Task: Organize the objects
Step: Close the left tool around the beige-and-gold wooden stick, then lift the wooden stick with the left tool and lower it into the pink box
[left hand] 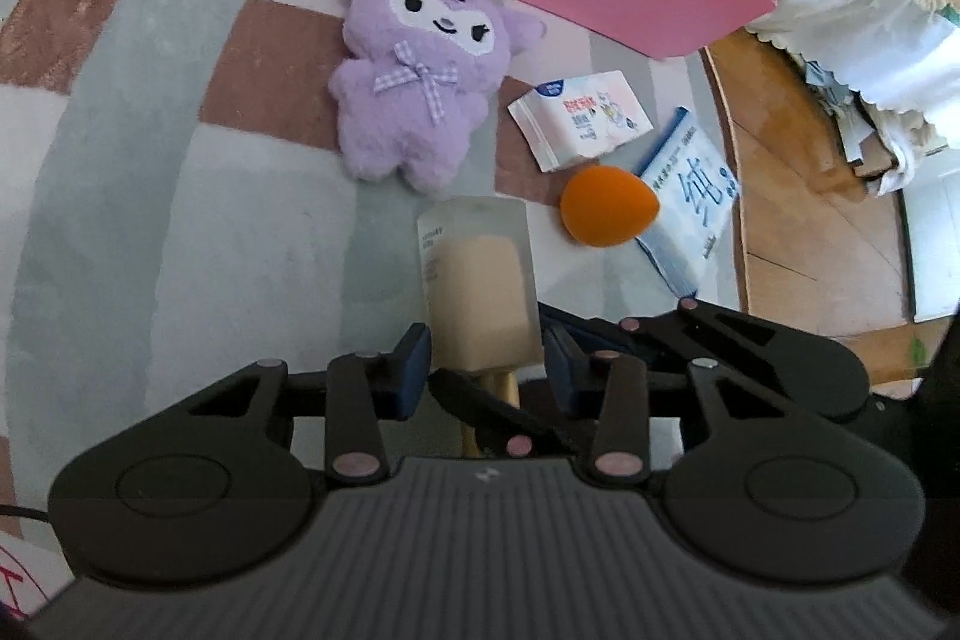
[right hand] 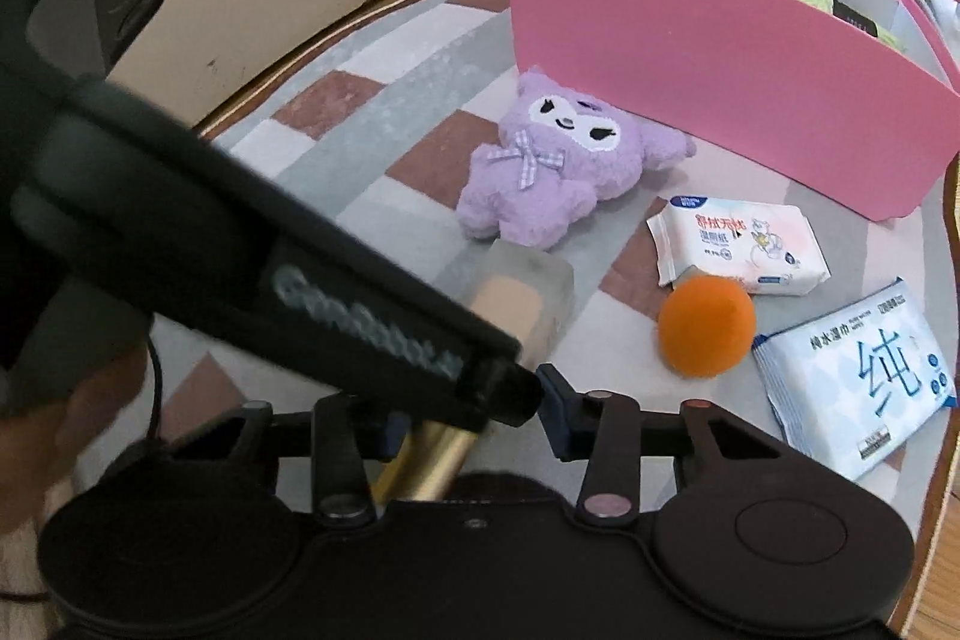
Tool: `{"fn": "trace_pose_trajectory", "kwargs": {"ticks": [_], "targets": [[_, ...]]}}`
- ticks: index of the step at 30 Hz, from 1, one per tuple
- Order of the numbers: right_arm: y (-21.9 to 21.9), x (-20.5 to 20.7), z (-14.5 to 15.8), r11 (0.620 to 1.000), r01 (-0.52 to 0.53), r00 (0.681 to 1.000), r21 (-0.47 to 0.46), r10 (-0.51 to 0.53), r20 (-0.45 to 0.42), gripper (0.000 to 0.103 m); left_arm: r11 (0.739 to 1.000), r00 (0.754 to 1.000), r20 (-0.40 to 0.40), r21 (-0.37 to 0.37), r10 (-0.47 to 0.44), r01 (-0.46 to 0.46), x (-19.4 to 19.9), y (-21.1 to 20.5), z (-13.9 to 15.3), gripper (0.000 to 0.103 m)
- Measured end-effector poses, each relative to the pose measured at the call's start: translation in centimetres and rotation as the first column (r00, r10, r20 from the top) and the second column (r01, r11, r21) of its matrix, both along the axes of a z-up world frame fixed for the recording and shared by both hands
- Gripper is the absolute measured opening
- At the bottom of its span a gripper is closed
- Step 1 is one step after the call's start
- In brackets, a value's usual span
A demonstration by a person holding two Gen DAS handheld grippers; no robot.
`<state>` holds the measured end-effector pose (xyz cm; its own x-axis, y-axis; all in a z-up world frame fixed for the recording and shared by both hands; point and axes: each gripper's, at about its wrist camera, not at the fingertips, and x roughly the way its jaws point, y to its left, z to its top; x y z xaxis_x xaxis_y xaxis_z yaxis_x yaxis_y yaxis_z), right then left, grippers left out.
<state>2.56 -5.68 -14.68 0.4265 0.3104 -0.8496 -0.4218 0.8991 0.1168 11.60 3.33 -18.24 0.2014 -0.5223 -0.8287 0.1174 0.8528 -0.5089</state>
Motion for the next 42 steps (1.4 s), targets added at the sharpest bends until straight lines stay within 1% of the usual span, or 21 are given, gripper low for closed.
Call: {"fn": "trace_pose_trajectory", "kwargs": {"ticks": [3, 5, 7, 8, 9, 12, 13, 15, 19, 22, 26, 30, 34, 38, 42], "targets": [[-0.5, 0.1, 0.2, 1.0, 0.019, 1.0, 0.01, -0.019, -0.019, 0.043, 0.999, 0.998, 0.055, 0.042, 0.005, -0.007, -0.2, -0.2, 0.5, 0.044], [-0.4, 0.1, 0.2, 1.0, 0.023, 1.0, 0.011, -0.023, -0.02, 0.044, 0.999, 0.996, 0.086, 0.047, 0.016, -0.02, 0.0, -0.3, 0.6, 0.044], [-0.2, -0.1, 0.1, 1.0, 0.017, 1.0, -0.003, -0.017, -0.006, 0.044, 1.0, 0.996, 0.083, 0.022, 0.016, -0.018, 0.3, -0.3, 0.3, 0.04], [-0.1, -0.1, 0.0, 1.0, 0.019, 1.0, -0.006, -0.019, -0.003, 0.044, 1.0, 0.997, 0.073, -0.006, 0.019, -0.019, 0.4, -0.3, 0.0, 0.038], [-0.1, 0.0, -0.1, 1.0, 0.024, 1.0, -0.009, -0.024, -0.006, 0.045, 1.0, 0.997, 0.07, -0.013, 0.03, -0.029, 0.5, -0.2, 0.0, 0.038], [-0.4, 0.6, -0.9, 0.999, 0.048, 0.998, 0.008, -0.048, -0.034, 0.045, 1.0, 0.997, 0.077, -0.012, 0.029, -0.029, 0.5, -0.4, 0.0, 0.038], [-0.4, 0.6, -0.9, 0.999, 0.052, 0.998, 0.01, -0.051, -0.024, 0.045, 0.999, 0.997, 0.073, -0.013, 0.032, -0.031, 0.6, -0.4, -0.1, 0.038], [-0.3, 0.6, -0.7, 0.999, 0.048, 0.999, 0.006, -0.048, -0.025, 0.045, 1.0, 0.997, 0.073, -0.013, 0.029, -0.028, 0.6, -0.4, -0.1, 0.038], [-1.1, 0.8, -0.3, 0.996, 0.071, 0.996, 0.053, -0.068, -0.06, 0.045, 1.0, 0.996, 0.089, 0.002, 0.012, -0.013, 0.0, -0.8, 0.5, 0.038], [-1.5, 0.5, 0.3, 0.995, 0.066, 0.996, 0.074, -0.061, -0.07, 0.045, 1.0, 0.995, 0.096, -0.003, 0.012, -0.012, -0.8, -0.6, 1.1, 0.038], [-1.9, -0.5, 1.6, 0.995, 0.043, 0.998, 0.087, -0.039, -0.046, 0.045, 1.0, 0.99, 0.138, -0.007, 0.01, -0.01, -2.0, -0.7, 3.1, 0.038], [-2.3, -1.5, 4.1, 0.997, 0.008, 1.0, 0.076, -0.009, 0.02, 0.045, 1.0, 0.979, 0.205, -0.012, 0.009, -0.007, -2.9, -1.0, 5.8, 0.038], [-3.0, -1.6, 6.7, 0.996, -0.004, 0.998, 0.085, -0.001, 0.062, 0.045, 1.0, 0.964, 0.264, -0.016, 0.016, -0.012, -3.1, -1.4, 8.6, 0.038], [-3.5, -0.9, 9.7, 0.998, -0.028, 0.992, 0.063, 0.02, 0.121, 0.045, 1.0, 0.949, 0.316, -0.004, 0.008, -0.007, -2.0, -2.0, 12.4, 0.038], [-3.8, 1.1, 12.8, 0.998, -0.053, 0.98, 0.036, 0.045, 0.196, 0.045, 1.0, 0.938, 0.347, -0.016, 0.012, -0.007, 0.6, -2.3, 15.8, 0.038]]}}
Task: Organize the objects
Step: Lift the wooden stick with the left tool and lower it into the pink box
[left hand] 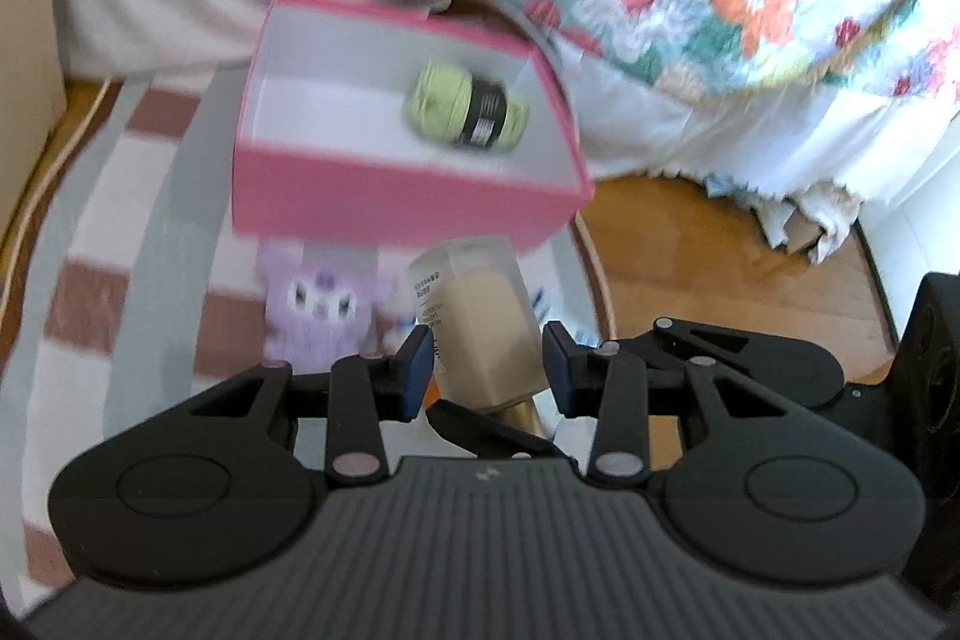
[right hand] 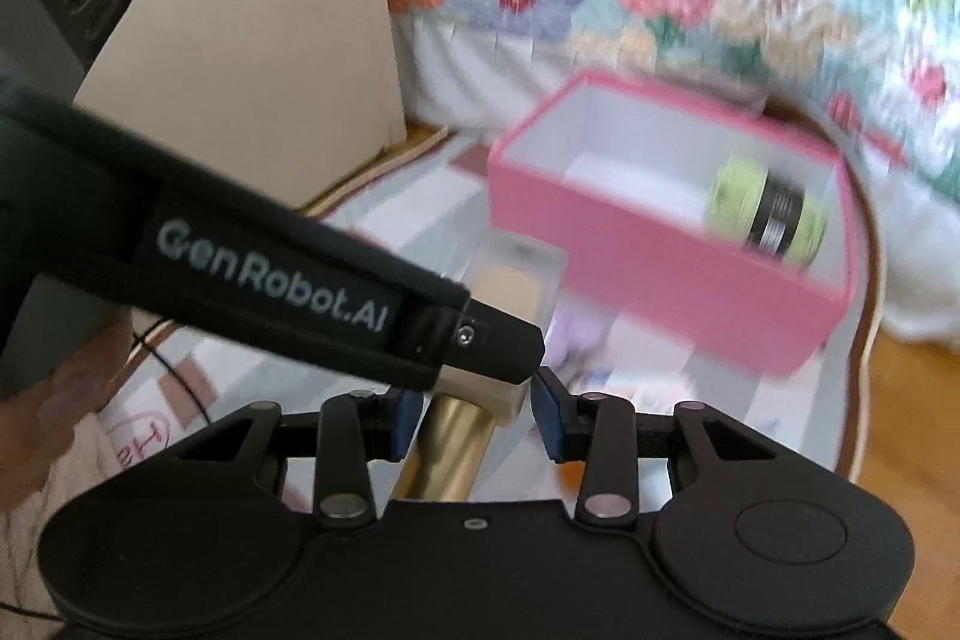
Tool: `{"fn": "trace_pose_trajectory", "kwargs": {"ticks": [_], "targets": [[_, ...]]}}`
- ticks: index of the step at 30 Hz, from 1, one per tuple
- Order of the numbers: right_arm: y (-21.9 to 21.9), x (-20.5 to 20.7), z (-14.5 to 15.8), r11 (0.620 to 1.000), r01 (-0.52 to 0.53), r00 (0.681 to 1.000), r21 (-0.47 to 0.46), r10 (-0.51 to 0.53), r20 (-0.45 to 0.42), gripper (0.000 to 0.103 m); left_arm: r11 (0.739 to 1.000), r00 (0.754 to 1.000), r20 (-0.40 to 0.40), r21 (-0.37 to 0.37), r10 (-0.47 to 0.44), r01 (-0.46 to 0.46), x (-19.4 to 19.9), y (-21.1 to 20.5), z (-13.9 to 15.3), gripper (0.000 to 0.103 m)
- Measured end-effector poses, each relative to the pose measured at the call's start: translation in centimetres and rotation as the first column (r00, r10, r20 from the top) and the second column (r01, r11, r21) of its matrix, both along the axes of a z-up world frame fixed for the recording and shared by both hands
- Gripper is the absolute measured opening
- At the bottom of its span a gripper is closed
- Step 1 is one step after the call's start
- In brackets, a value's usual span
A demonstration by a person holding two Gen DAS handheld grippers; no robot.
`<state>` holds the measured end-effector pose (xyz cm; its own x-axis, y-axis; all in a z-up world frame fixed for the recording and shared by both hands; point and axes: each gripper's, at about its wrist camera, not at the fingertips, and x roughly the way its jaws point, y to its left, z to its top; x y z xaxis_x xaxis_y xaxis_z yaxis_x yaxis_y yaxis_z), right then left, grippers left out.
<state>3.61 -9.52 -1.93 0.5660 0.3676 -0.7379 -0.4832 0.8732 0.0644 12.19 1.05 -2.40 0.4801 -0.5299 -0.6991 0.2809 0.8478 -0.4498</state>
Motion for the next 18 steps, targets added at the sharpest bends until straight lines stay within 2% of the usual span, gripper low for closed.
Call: {"fn": "trace_pose_trajectory", "kwargs": {"ticks": [5, 9, 14, 18], "targets": [[-0.7, 4.2, 3.5, 1.0, -0.007, 0.999, -0.012, 0.008, 0.048, 0.045, 1.0, 0.999, 0.031, -0.01, 0.008, -0.008, 4.7, -0.6, 3.3, 0.038], [-0.8, 8.0, 4.9, 0.999, -0.012, 0.998, -0.036, 0.014, 0.063, 0.044, 0.999, 0.999, 0.035, 0.005, 0.031, -0.031, 9.2, -1.6, 4.3, 0.038], [-1.2, 14.3, 4.2, 0.998, -0.002, 0.999, -0.066, 0.004, 0.035, 0.044, 0.998, 0.998, 0.0, 0.001, 0.062, -0.062, 15.3, -2.6, 2.8, 0.038], [-2.6, 19.0, 2.0, 1.0, 0.016, 1.0, -0.024, -0.017, -0.022, 0.044, 0.996, 0.995, -0.057, -0.025, 0.079, -0.081, 19.4, -2.8, 0.0, 0.038]]}}
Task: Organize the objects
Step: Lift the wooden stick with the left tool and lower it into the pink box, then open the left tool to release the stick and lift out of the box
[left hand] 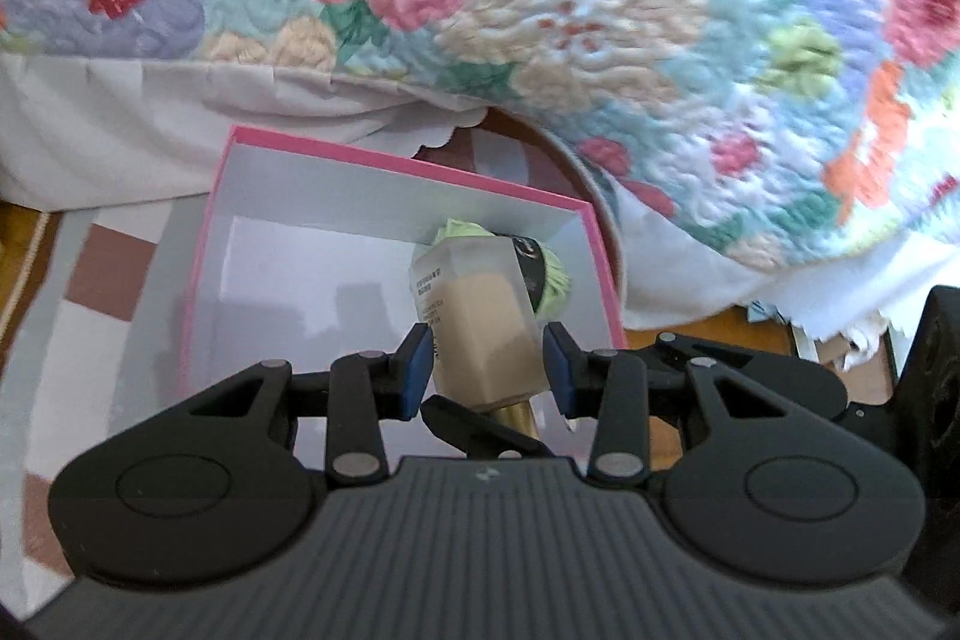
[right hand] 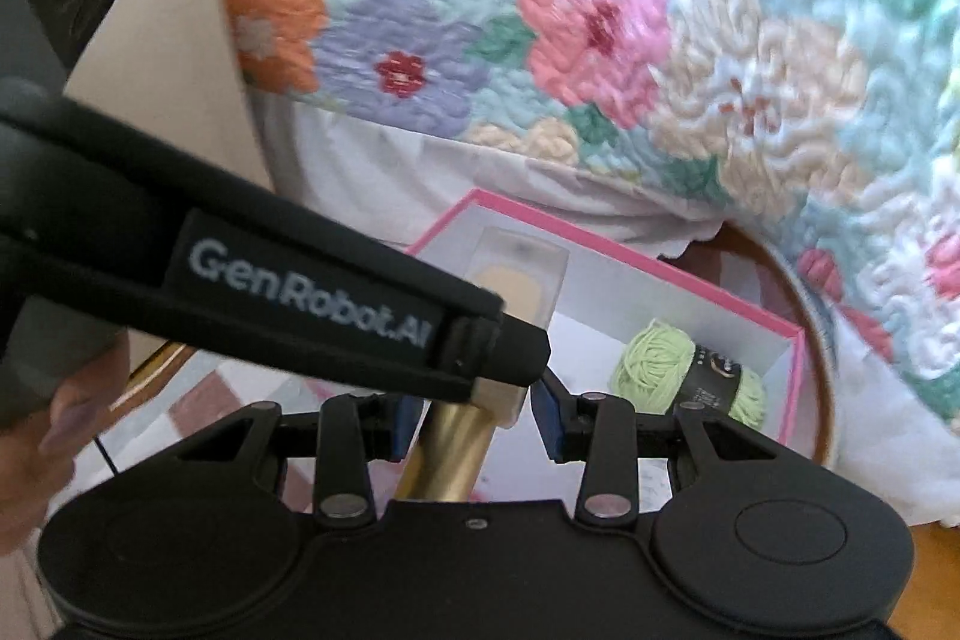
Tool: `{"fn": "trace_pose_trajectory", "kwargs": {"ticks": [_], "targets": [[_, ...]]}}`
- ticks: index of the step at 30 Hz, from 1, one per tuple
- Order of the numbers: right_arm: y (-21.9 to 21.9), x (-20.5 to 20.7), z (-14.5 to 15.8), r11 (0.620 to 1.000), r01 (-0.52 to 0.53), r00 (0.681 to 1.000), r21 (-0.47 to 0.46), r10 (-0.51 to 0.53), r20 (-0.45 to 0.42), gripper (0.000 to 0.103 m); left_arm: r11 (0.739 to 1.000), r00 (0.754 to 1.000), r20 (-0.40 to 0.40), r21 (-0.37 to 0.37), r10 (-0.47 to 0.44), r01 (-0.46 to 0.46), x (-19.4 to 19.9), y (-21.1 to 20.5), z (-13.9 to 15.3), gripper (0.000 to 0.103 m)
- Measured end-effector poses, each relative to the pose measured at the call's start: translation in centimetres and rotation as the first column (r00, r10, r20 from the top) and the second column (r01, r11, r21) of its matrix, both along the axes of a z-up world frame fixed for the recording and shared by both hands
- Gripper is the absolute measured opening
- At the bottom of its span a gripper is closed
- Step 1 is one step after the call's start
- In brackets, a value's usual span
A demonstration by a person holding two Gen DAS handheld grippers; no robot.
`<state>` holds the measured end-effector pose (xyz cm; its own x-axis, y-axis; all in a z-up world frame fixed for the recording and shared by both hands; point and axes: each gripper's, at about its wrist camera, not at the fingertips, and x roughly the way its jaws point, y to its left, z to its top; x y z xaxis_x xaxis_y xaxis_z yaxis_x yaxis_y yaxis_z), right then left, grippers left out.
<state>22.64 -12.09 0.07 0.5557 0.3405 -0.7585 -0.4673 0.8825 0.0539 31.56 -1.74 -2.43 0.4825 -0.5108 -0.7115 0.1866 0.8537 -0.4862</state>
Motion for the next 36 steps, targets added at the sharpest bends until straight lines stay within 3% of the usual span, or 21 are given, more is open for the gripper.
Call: {"fn": "trace_pose_trajectory", "kwargs": {"ticks": [3, 11, 17, 25, 30, 33, 36], "targets": [[-0.7, 2.5, -2.3, 1.0, 0.014, 0.999, 0.022, -0.013, -0.041, 0.044, 1.0, 0.998, -0.056, -0.014, 0.011, -0.012, 2.3, -0.3, -2.8, 0.038], [-1.2, 6.4, -8.8, 1.0, 0.01, 0.99, -0.03, -0.014, -0.144, 0.044, 0.999, 0.988, -0.152, -0.019, 0.035, -0.038, 5.6, -1.4, -9.3, 0.038], [-1.0, 8.2, -11.7, 0.998, -0.012, 0.982, -0.059, 0.0, -0.187, 0.044, 0.998, 0.979, -0.199, -0.039, 0.045, -0.054, 6.9, -1.4, -12.0, 0.038], [-0.9, 8.7, -13.4, 0.993, -0.039, 0.974, -0.107, 0.014, -0.226, 0.044, 0.999, 0.971, -0.239, -0.015, 0.031, -0.036, 7.2, -2.7, -13.2, 0.037], [-0.9, 9.1, -13.9, 0.989, -0.026, 0.966, -0.148, -0.013, -0.259, 0.044, 0.999, 0.965, -0.259, -0.037, 0.028, -0.039, 7.2, -3.4, -13.7, 0.035], [-0.6, 8.7, -13.5, 0.981, -0.039, 0.973, -0.19, -0.006, -0.232, 0.046, 0.999, 0.973, -0.23, -0.019, 0.027, -0.032, 6.6, -3.7, -13.1, 0.035], [-1.2, 8.0, -12.6, 0.985, -0.022, 0.974, -0.173, -0.018, -0.226, 0.046, 1.0, 0.981, -0.196, 0.02, 0.007, -0.003, 5.8, -3.8, -11.6, 0.036]]}}
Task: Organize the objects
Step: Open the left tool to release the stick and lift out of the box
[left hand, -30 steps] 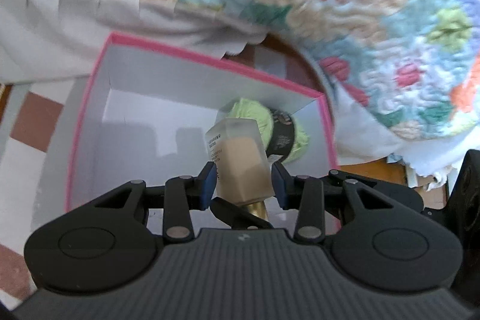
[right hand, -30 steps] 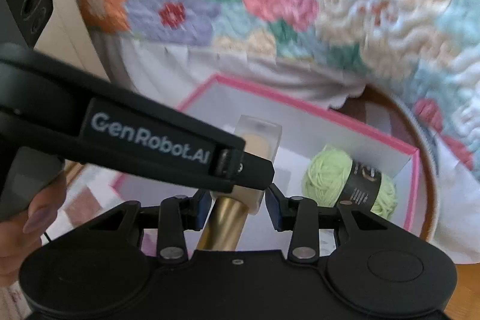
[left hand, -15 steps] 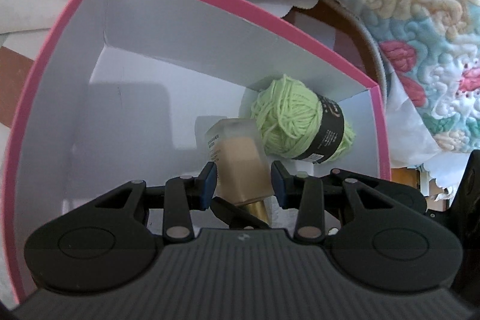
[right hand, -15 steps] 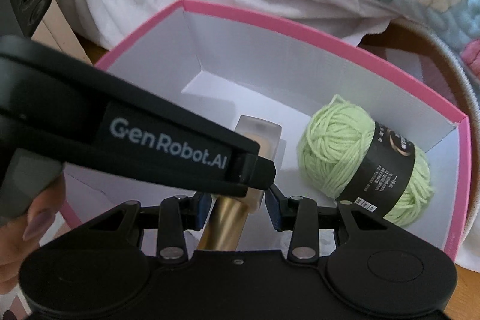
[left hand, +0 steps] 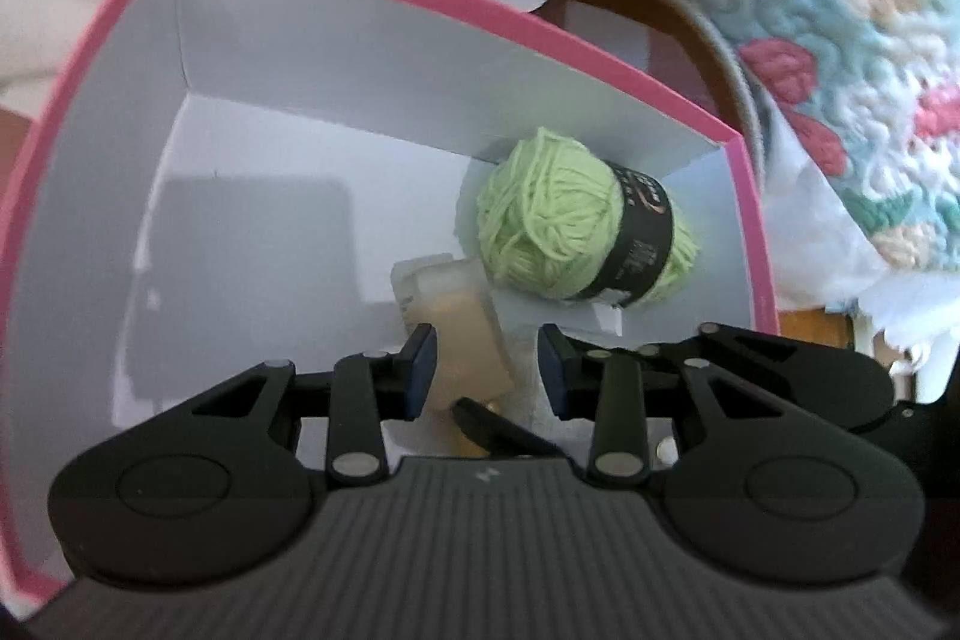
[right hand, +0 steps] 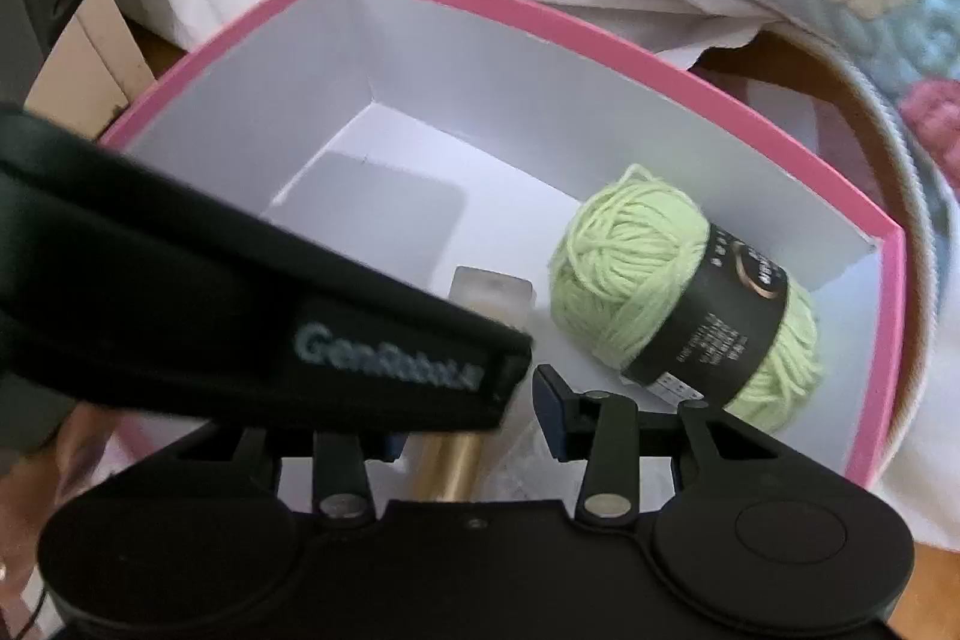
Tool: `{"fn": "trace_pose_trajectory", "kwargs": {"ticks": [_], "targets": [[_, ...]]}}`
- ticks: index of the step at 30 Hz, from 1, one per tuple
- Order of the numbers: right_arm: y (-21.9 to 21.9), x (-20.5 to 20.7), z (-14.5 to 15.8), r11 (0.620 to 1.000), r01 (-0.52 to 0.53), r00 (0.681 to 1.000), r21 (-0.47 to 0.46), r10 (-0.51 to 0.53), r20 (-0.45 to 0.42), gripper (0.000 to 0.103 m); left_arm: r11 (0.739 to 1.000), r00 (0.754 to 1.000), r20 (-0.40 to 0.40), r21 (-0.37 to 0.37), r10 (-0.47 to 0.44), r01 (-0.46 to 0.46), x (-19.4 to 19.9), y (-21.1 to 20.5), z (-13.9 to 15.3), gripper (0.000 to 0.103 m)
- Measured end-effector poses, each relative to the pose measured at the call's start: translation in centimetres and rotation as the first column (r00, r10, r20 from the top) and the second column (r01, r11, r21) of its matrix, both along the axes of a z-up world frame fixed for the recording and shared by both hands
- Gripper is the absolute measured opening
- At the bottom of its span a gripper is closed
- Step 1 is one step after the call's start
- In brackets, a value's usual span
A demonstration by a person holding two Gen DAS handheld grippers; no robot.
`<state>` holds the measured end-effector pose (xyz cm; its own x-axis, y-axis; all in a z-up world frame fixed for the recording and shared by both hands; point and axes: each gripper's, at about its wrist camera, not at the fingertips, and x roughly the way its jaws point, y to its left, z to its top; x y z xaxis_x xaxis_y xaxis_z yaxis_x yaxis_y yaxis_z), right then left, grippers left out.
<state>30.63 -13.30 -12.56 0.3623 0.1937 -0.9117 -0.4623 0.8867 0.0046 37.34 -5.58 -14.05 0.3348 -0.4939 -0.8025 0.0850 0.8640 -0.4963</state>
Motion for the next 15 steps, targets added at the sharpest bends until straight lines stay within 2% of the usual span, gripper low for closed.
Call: {"fn": "trace_pose_trajectory", "kwargs": {"ticks": [4, 7, 10, 15], "targets": [[-1.4, -2.3, 2.0, 0.997, 0.027, 0.999, 0.076, -0.029, 0.021, 0.047, 0.998, 0.999, 0.02, 0.043, -0.042, 0.041, -1.8, 0.1, 2.5, 0.038], [-2.1, -4.5, 4.0, 0.992, 0.036, 0.998, 0.118, -0.041, 0.041, 0.051, 0.993, 0.994, 0.067, 0.09, -0.087, 0.08, -3.8, -0.1, 5.3, 0.041], [-2.2, -6.6, 6.5, 0.99, 0.042, 0.997, 0.137, -0.051, 0.06, 0.055, 0.98, 0.986, 0.095, 0.159, -0.137, 0.121, -6.1, 0.3, 8.0, 0.041], [-2.0, -10.7, 10.6, 0.988, 0.031, 0.995, 0.154, -0.044, 0.085, 0.063, 0.969, 0.977, 0.115, 0.192, -0.179, 0.155, -9.0, 1.8, 12.1, 0.045]]}}
